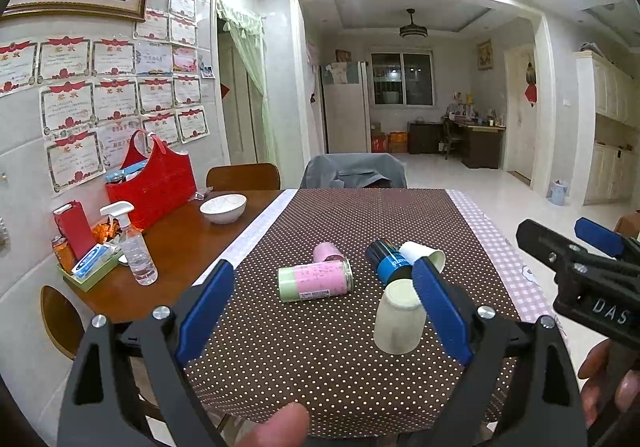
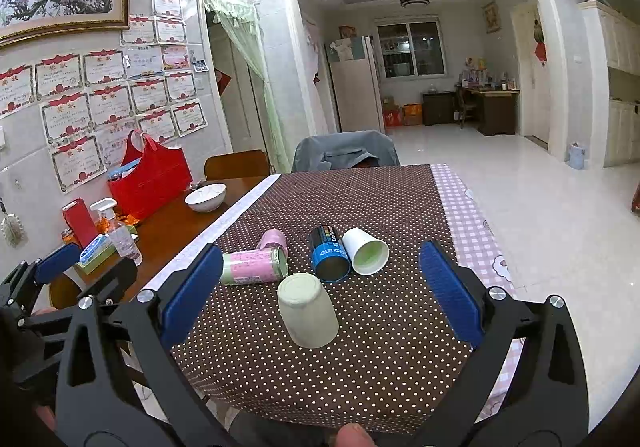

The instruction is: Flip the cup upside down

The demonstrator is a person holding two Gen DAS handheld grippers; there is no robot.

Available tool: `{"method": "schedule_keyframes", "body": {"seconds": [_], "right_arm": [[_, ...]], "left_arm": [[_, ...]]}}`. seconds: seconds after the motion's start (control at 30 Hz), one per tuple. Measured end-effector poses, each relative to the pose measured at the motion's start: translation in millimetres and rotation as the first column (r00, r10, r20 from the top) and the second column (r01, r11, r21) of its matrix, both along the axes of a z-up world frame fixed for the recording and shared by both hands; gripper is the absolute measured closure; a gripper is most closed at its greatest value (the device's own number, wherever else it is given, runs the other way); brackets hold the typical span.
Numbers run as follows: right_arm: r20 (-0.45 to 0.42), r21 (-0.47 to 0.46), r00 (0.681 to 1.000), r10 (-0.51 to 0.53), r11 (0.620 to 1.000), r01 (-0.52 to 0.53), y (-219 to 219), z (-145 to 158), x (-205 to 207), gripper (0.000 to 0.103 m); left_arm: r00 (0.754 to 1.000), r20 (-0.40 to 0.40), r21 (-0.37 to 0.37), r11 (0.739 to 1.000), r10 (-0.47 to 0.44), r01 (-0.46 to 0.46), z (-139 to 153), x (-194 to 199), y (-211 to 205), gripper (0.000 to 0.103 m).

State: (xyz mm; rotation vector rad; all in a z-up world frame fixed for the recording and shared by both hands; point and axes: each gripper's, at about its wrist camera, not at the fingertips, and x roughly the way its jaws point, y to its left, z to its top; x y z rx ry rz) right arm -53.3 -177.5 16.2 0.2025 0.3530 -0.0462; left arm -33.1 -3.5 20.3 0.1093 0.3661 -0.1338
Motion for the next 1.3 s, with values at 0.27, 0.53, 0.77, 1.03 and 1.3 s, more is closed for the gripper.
{"method": "schedule_keyframes", "body": {"seconds": [0.27, 0.53, 0.77, 1.03, 1.3], "right_arm": [[0.006, -0.013, 1.000, -0.016, 1.000, 0.016, 1.0, 0.6, -2.5, 0.006], [0.006, -0.013, 1.000, -0.018, 1.000, 0.018, 0.1, 0.4, -3.8, 0.006], [0.004, -0.013, 1.000, -0.017, 1.000, 0.017, 0.3, 0.1, -4.0, 0.006], [-0.003, -0.010, 1.000, -0.014, 1.000, 0.014, -0.3, -0.9, -2.9, 0.006], [-0.012, -0.006, 1.000, -0.009, 1.000, 0.008, -1.2, -2.4, -0.6, 0.006]], "left_arm": [[1.000, 0.007, -0.005, 1.000, 0.006, -0.006, 0.5, -0.3, 2.9, 0.014], [1.000, 0.009, -0.006, 1.000, 0.005, -0.004, 0.2, -1.9, 3.0, 0.014], [1.000, 0.007, -0.004, 1.000, 0.000, 0.000, 0.7, -3.3, 1.0, 0.014], [1.000, 0.002, -0.010, 1.000, -0.008, 0.008, 0.5, -5.1, 1.5, 0.014], [1.000, 0.021, -0.014, 1.000, -0.015, 0.016, 0.1, -6.9, 2.3, 0.014]]}}
